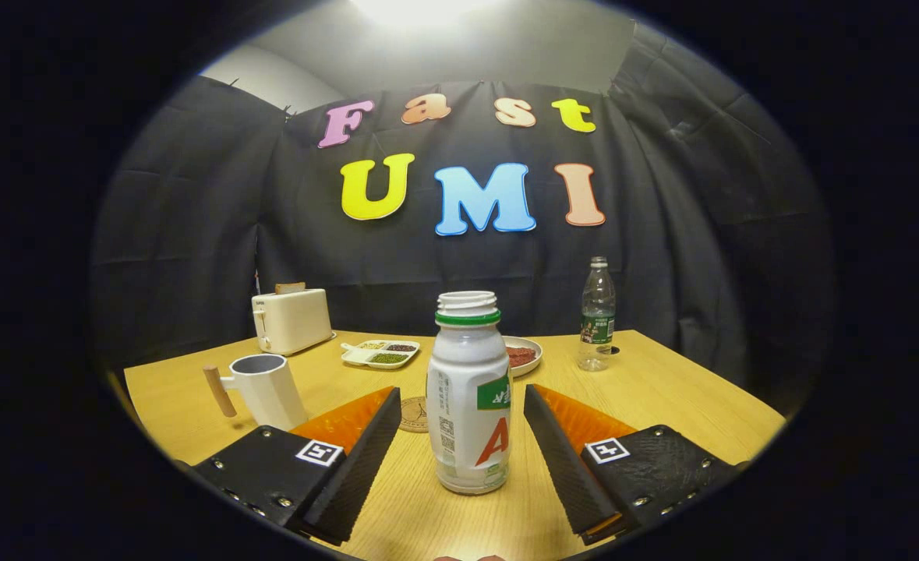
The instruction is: Take the bottle from table, then pour the juice into the cup, finally place the bottle on the coaster
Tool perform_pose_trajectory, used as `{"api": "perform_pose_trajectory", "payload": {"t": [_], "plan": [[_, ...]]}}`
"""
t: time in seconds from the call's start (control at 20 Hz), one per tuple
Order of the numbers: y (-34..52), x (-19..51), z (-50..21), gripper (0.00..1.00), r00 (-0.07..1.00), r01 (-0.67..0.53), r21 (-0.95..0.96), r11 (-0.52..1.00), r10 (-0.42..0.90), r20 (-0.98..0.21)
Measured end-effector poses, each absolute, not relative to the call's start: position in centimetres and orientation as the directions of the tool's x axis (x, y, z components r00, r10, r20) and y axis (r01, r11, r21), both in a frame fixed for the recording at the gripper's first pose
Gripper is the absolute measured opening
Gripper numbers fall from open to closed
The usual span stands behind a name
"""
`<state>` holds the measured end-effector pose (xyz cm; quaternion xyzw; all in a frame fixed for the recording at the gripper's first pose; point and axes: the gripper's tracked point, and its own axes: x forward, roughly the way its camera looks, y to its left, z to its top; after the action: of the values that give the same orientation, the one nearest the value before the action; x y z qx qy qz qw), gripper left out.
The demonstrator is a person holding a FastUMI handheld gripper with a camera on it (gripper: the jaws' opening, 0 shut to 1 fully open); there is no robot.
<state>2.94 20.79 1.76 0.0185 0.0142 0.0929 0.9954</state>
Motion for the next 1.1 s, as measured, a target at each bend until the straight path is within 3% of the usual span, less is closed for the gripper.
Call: {"api": "perform_pose_trajectory", "payload": {"t": [0.45, 0.5, 0.55, 0.65, 1.1], "plan": [[20.3, 6.0, 0.5, 0.97, 0.996, -0.076, 0.04, 0.996, 0.078, -0.046], [20.1, 6.3, 0.4, 0.95, 0.997, -0.058, 0.037, 0.998, 0.06, -0.049], [20.0, 6.6, 0.1, 0.85, 0.997, -0.051, 0.039, 0.998, 0.053, -0.058], [20.1, 6.8, 0.2, 0.75, 0.997, -0.044, 0.023, 0.999, 0.045, -0.063], [21.7, 7.1, 2.1, 0.7, 0.993, -0.08, -0.045, 0.996, 0.075, -0.093]]}}
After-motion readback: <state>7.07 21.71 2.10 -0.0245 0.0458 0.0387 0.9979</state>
